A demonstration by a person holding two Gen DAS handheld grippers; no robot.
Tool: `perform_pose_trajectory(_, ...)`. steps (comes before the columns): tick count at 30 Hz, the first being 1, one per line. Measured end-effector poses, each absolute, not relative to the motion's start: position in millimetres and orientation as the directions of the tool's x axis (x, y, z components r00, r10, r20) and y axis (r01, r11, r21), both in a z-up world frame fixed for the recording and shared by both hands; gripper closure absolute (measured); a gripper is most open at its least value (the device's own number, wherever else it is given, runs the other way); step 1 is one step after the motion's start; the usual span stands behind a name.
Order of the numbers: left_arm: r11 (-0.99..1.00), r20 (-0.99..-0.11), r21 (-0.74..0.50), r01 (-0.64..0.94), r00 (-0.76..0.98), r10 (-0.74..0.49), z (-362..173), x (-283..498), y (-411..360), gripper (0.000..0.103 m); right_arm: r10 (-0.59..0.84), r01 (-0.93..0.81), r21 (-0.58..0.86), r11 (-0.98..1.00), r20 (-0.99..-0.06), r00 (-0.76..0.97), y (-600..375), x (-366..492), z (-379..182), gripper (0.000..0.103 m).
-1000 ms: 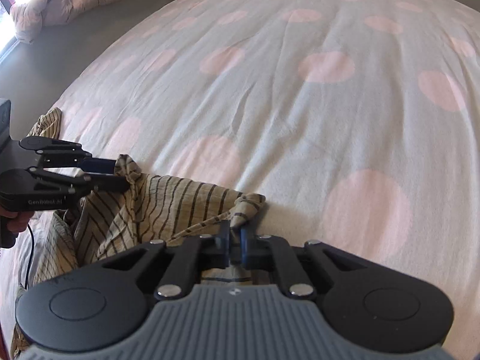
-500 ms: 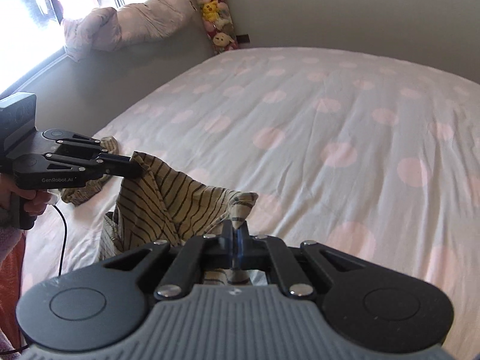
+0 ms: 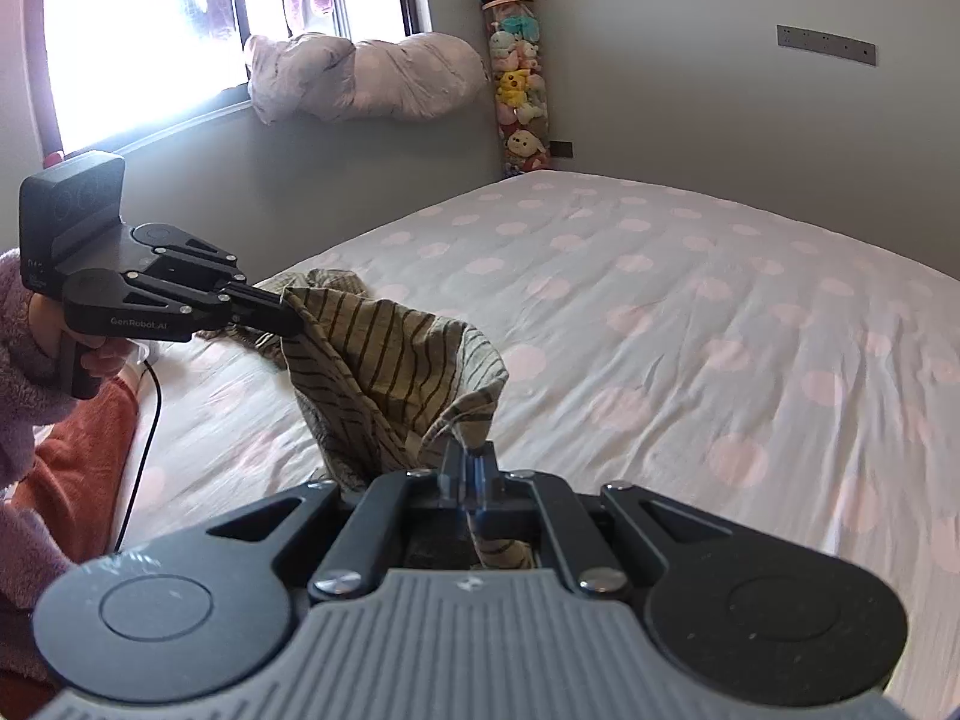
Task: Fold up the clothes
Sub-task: 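Lift the shirt with both grippers and fold it over onto itself, then lower the folded shirt onto the bed and open both grippers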
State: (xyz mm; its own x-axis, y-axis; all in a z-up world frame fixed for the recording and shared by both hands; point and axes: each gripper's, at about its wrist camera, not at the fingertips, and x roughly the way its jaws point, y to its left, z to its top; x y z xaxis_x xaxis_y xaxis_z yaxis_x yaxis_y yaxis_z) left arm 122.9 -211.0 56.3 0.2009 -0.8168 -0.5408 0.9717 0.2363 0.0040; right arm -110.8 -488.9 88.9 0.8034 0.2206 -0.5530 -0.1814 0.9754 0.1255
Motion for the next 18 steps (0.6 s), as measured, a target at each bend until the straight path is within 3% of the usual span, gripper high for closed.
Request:
perform_pose_trajectory(8, 0.163, -0.634, 0.024, 0.986, 0.141, -0.76, -4, 55, -167, 0.101, 0.235, -0.257, 0.056, 0.965, -0.623, 0.746, -437, -182, 32, 0.1)
perform_pose_trajectory(18, 0.181, -0.736, -0.041, 0.983, 0.093, -0.671, -74, 42, -154, 0.101, 0.182, -0.315, -0.032, 0.949, -0.76, 0.624, -405, -198, -42, 0.098)
